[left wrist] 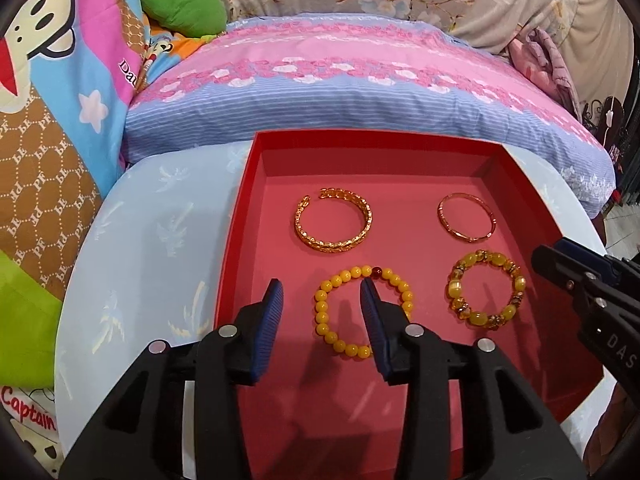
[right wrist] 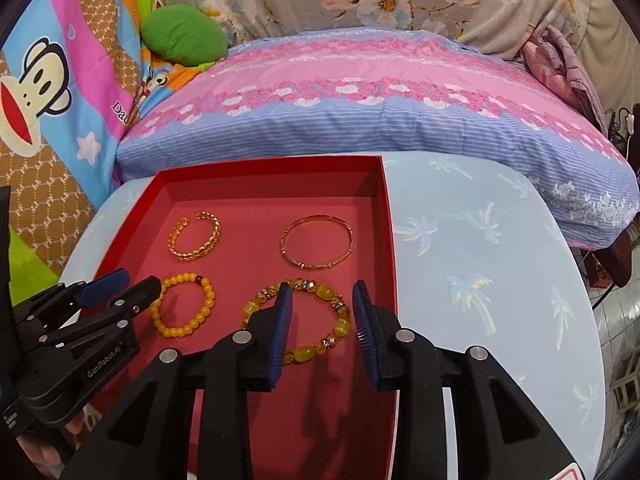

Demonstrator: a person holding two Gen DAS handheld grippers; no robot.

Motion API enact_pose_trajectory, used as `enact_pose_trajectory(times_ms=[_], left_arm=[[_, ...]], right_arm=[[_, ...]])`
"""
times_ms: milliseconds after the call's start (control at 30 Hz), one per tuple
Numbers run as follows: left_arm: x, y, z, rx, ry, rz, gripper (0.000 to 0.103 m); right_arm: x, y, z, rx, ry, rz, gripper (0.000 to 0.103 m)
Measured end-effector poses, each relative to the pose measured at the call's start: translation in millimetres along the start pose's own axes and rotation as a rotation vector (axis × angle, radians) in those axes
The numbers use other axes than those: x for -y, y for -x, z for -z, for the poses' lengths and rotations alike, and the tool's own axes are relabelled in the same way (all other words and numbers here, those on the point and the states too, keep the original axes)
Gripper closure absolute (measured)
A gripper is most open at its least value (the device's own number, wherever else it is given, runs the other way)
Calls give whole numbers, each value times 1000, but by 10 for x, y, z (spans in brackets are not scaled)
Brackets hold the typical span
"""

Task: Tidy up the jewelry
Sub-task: 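Withdraw both tools from the box toward the remaining bead bracelets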

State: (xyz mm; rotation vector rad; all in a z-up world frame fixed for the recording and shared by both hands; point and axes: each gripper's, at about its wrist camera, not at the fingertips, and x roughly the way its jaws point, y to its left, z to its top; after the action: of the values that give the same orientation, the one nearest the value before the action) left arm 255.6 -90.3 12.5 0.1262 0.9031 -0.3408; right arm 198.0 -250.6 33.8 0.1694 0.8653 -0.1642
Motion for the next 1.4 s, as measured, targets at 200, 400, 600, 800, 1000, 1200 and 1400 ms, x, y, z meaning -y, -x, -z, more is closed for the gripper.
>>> enact_pose_trajectory(times_ms=[200,400,600,800,1000,1200,1400], left_arm=[[-33,299,69,38,19,4,65],[-48,697,337,80,9,4,65],[-90,991,692,75,24,30,65],[-127,1118,1107,36,34,41,65],[-144,1106,1467,-15,58,37,64],[-200,1094,1729,-38,80,28,56],[-250,1025,1815,-49,100,21,55]], right_arm=[[-44,357,113,38,-9,-39,72],[-133,748,398,60,20,-52,71],[-169,1000,792,33,41,-73,70],[-182,1077,1212,-20,44,-84,70],[-219,1036,1556,-81,48,-90,70],[-271,947,1735,-109,51,-92,70],[-329,842,1736,-112,64,-83,70]])
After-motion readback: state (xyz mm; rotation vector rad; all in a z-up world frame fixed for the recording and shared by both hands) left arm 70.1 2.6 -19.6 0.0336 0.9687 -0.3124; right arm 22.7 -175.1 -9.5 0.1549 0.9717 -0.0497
